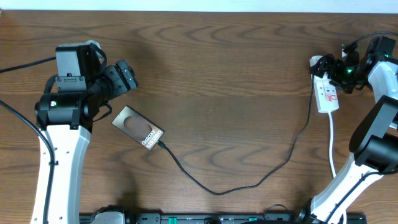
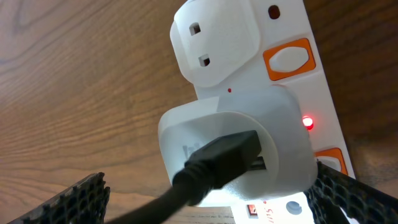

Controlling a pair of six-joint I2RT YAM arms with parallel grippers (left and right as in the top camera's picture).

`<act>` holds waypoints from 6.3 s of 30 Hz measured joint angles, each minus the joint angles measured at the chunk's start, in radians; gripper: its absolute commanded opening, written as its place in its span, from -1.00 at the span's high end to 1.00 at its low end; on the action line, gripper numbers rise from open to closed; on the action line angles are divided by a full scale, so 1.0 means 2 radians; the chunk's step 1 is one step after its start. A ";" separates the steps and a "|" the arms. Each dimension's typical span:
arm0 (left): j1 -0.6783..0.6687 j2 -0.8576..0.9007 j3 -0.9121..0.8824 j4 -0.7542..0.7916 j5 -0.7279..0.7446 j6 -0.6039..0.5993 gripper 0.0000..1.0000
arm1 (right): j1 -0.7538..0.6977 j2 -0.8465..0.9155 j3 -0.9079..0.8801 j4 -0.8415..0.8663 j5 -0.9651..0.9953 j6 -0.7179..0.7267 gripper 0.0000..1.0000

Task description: Plug charger to phone and switch on socket

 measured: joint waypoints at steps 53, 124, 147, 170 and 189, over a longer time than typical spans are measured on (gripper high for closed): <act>0.000 0.000 0.000 -0.005 0.000 0.000 -0.82 | -0.014 -0.149 0.151 -0.291 0.183 0.126 -0.98; -0.046 -0.642 -0.621 0.422 -0.105 0.024 -0.83 | -0.014 -0.231 0.159 -0.300 0.208 0.173 -0.99; -0.049 -0.643 -0.647 0.388 -0.116 0.038 -0.83 | -0.014 -0.231 0.159 -0.300 0.208 0.173 -0.99; -0.049 -0.643 -0.647 0.387 -0.116 0.039 -0.82 | -0.014 -0.231 0.159 -0.300 0.208 0.173 -0.99; -0.049 -0.643 -0.647 0.387 -0.116 0.039 -0.82 | -0.014 -0.231 0.159 -0.295 0.208 0.173 -0.98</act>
